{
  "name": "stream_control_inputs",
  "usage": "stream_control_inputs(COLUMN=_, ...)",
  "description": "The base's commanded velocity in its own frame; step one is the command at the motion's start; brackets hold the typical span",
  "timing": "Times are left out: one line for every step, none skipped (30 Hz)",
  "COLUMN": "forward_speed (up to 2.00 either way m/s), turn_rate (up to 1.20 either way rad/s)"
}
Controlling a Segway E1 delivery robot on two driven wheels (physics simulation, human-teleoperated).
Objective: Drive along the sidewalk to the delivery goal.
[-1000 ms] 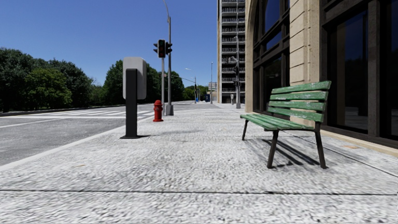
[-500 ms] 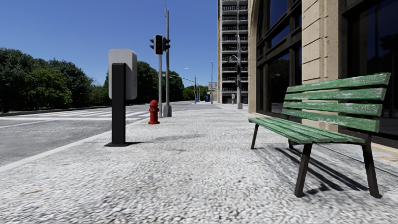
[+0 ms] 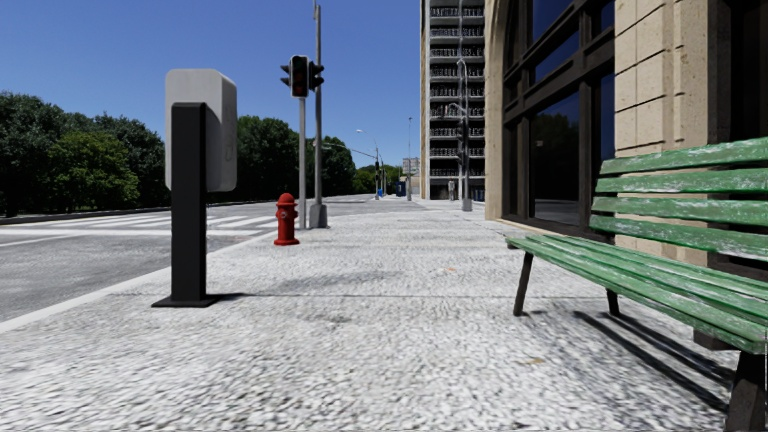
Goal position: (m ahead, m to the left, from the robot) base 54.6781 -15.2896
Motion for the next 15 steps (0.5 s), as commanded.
stream_control_inputs(forward_speed=1.44, turn_rate=0.0)
stream_control_inputs(forward_speed=1.44, turn_rate=0.0)
stream_control_inputs(forward_speed=1.44, turn_rate=0.0)
stream_control_inputs(forward_speed=1.44, turn_rate=0.0)
stream_control_inputs(forward_speed=1.44, turn_rate=0.0)
stream_control_inputs(forward_speed=1.44, turn_rate=0.0)
stream_control_inputs(forward_speed=1.44, turn_rate=0.0)
stream_control_inputs(forward_speed=1.44, turn_rate=0.0)
stream_control_inputs(forward_speed=1.44, turn_rate=0.0)
stream_control_inputs(forward_speed=1.44, turn_rate=0.0)
stream_control_inputs(forward_speed=1.44, turn_rate=0.0)
stream_control_inputs(forward_speed=1.44, turn_rate=0.0)
stream_control_inputs(forward_speed=1.44, turn_rate=0.0)
stream_control_inputs(forward_speed=1.44, turn_rate=0.0)
stream_control_inputs(forward_speed=1.44, turn_rate=0.0)
